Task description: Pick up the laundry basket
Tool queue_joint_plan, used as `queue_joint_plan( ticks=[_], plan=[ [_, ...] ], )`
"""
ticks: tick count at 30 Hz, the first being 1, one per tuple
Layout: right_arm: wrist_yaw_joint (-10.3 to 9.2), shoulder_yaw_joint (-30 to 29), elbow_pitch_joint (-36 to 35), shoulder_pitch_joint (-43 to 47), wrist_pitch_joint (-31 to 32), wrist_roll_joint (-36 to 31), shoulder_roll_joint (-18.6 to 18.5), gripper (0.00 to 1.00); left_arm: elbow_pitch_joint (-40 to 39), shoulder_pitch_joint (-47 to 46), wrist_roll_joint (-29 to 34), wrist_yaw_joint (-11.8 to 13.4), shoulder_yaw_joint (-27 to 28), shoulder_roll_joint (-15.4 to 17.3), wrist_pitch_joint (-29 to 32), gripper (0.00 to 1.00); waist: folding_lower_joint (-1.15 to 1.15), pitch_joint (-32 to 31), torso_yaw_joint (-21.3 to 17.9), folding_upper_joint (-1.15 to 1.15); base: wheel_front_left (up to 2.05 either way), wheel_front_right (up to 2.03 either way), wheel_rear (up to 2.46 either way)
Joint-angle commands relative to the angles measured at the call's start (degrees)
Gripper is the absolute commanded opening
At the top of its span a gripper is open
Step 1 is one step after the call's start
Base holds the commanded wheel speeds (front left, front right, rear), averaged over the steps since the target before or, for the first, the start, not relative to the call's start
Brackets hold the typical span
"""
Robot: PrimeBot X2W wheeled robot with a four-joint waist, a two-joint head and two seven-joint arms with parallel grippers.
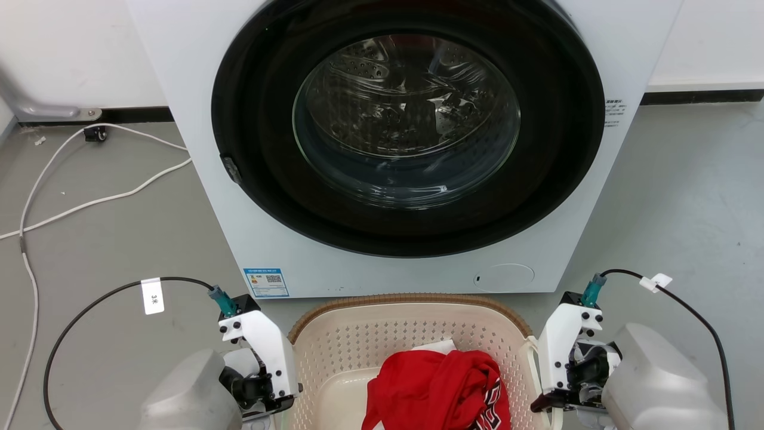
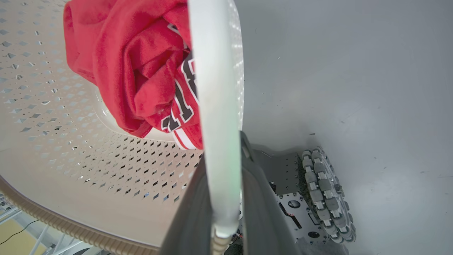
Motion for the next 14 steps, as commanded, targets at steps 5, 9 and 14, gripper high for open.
queue_joint_plan(
  ticks=[5,9,14],
  plan=[
    [0.17,-0.28,0.06,0.37,0.17,0.41,0.4,0.0,-0.52,0.22,-0.98,-0.31,-0.03,-0.27,-0.55,0.0,0.0,0.15,0.13,0.0,0.0,0.0,0.0],
    [0.17,0.1,0.05,0.36,0.26,0.84,0.4,0.0,-0.43,0.29,-1.2,-0.31,-0.2,-0.21,-0.57,0.0,0.0,0.23,0.03,0.0,0.0,0.0,0.0],
    [0.17,0.67,0.05,0.2,0.15,1.39,0.41,0.0,-0.38,0.3,-1.32,-0.31,-0.39,-0.2,-0.71,0.0,0.0,0.36,-0.08,0.0,0.0,0.0,0.0]
  ],
)
